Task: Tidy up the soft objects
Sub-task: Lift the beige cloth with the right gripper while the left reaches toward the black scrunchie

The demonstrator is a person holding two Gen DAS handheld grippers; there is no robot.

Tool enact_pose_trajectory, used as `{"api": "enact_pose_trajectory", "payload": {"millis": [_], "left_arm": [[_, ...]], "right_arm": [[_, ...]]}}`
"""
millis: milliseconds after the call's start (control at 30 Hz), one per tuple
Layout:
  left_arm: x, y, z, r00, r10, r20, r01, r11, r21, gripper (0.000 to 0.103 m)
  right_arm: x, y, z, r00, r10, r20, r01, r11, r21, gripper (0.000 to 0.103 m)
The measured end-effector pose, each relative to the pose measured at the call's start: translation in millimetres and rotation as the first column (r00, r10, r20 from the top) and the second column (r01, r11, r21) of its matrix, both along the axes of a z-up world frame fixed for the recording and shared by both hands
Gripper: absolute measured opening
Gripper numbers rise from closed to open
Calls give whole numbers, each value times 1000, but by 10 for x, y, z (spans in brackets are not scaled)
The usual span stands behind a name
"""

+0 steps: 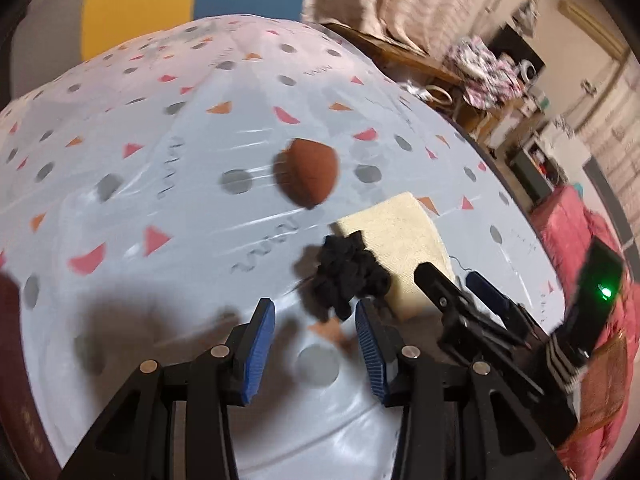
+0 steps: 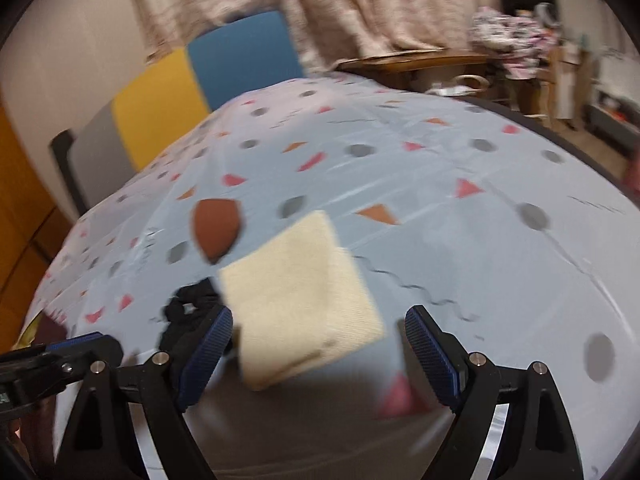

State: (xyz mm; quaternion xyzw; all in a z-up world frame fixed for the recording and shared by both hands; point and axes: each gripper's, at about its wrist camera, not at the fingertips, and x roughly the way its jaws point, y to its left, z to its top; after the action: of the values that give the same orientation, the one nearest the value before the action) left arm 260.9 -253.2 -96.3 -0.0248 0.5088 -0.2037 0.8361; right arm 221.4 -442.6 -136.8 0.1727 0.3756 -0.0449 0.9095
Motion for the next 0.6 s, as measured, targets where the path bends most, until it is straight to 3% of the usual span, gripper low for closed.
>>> {"api": "enact_pose_trajectory", "payload": {"millis": [167, 333, 433, 533, 600], "left_arm": [[270, -196, -157, 998, 10, -58, -12, 999, -39, 42], [466, -256, -324, 996, 21, -87, -25, 998, -49, 41], [462, -190, -399, 994, 14, -112, -25, 995, -100, 23], [383, -124, -364, 996, -1, -89, -8, 994, -105, 14], [305, -57, -301, 998, -3, -63, -5, 993, -115, 14]], "right_arm": [[-96, -111, -18, 996, -89, 14, 89, 996, 8, 89], [-120, -121, -3, 994, -108, 25, 108, 994, -8, 89], [-117, -77, -2, 995, -96, 23, 96, 995, -26, 89], [-99, -28, -1, 997, -75, 21, 76, 996, -48, 89], [-102, 4, 7, 997, -70, 24, 71, 995, -67, 89]]}}
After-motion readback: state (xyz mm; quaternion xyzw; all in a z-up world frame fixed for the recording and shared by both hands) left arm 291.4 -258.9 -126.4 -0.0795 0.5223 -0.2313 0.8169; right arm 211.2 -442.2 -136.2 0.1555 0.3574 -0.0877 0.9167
